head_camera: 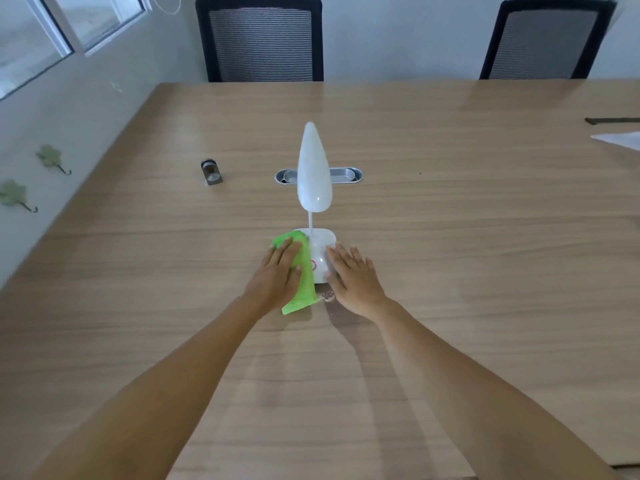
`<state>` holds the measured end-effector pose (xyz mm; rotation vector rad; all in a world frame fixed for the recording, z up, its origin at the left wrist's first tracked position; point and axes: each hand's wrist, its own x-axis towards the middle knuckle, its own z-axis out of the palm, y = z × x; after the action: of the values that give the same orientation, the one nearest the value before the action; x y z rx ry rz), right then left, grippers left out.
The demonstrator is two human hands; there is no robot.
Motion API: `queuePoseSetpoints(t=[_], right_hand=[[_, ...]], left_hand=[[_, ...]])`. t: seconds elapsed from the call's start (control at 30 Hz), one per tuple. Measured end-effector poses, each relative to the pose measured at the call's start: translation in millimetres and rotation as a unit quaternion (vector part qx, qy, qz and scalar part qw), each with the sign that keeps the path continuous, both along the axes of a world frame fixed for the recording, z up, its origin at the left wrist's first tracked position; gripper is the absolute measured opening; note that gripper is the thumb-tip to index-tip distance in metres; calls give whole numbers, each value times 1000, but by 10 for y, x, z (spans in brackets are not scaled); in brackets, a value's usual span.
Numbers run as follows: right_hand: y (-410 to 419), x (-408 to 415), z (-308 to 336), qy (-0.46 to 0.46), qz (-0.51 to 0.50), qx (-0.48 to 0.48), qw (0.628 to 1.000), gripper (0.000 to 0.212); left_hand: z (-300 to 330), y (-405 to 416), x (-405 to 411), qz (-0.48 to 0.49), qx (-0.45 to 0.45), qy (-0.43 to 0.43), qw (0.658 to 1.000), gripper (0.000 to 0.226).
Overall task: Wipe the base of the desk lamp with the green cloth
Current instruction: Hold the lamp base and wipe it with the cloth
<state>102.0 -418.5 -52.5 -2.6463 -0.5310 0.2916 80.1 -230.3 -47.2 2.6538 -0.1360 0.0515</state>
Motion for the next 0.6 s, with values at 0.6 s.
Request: queuePoseSetpoints(t=[0.6], right_hand=[[37, 13, -22, 13, 3, 4, 1000, 54]], left_hand=[[25, 44, 308, 118, -14, 54, 991, 53]])
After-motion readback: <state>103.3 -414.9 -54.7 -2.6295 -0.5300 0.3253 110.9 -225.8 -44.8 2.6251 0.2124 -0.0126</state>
